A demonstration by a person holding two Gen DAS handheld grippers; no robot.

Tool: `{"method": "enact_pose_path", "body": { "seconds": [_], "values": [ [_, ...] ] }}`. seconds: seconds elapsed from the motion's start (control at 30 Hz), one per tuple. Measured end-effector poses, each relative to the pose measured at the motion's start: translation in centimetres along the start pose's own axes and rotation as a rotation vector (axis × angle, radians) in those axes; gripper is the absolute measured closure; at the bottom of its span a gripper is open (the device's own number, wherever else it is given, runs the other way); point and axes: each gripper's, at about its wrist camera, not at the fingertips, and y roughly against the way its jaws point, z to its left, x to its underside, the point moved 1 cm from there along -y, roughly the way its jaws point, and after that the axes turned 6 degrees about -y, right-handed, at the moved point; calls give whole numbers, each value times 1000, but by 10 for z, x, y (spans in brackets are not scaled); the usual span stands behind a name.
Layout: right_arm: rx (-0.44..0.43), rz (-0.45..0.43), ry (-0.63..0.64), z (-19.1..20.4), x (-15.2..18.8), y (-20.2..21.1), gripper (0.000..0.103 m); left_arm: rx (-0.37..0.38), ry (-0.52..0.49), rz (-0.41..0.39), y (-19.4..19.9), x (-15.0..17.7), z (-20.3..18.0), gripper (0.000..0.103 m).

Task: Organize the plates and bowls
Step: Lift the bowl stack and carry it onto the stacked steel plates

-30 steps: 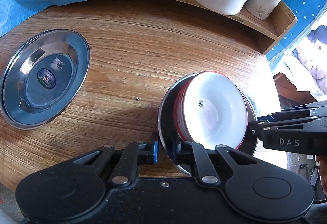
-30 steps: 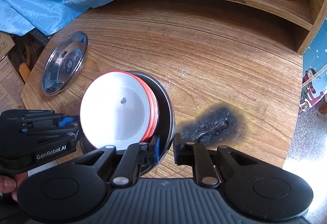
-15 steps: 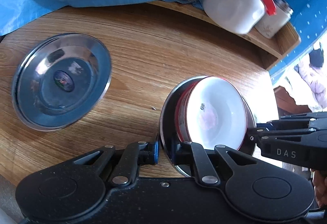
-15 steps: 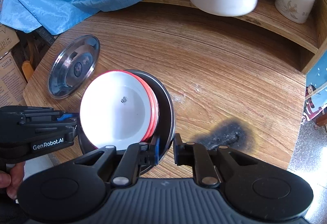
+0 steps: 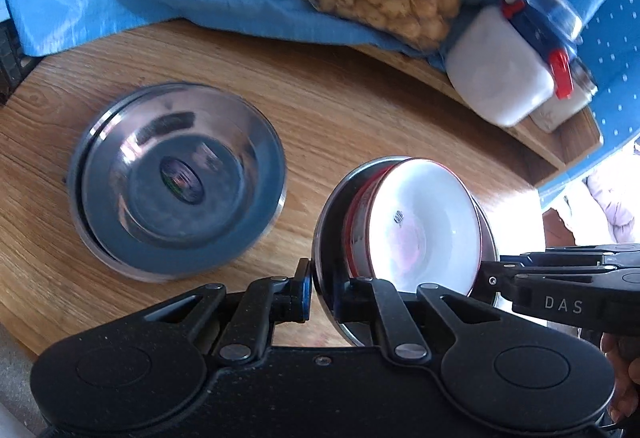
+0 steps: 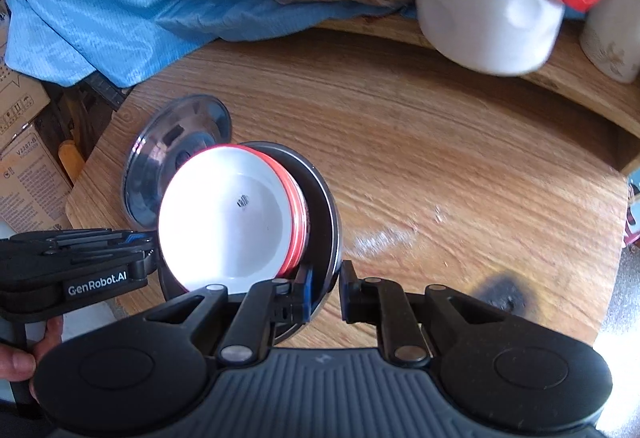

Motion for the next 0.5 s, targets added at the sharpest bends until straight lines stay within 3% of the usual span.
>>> {"method": "enact_pose_path", "body": {
  "seconds": [0.33, 0.5],
  "values": [
    [-6, -21, 117, 47, -40, -8, 88, -4, 80, -74, 14, -18, 43, 95],
    [-25, -8, 176, 70, -53, -25, 88, -47, 125, -107, 22, -19, 65, 95]
  ]
}}
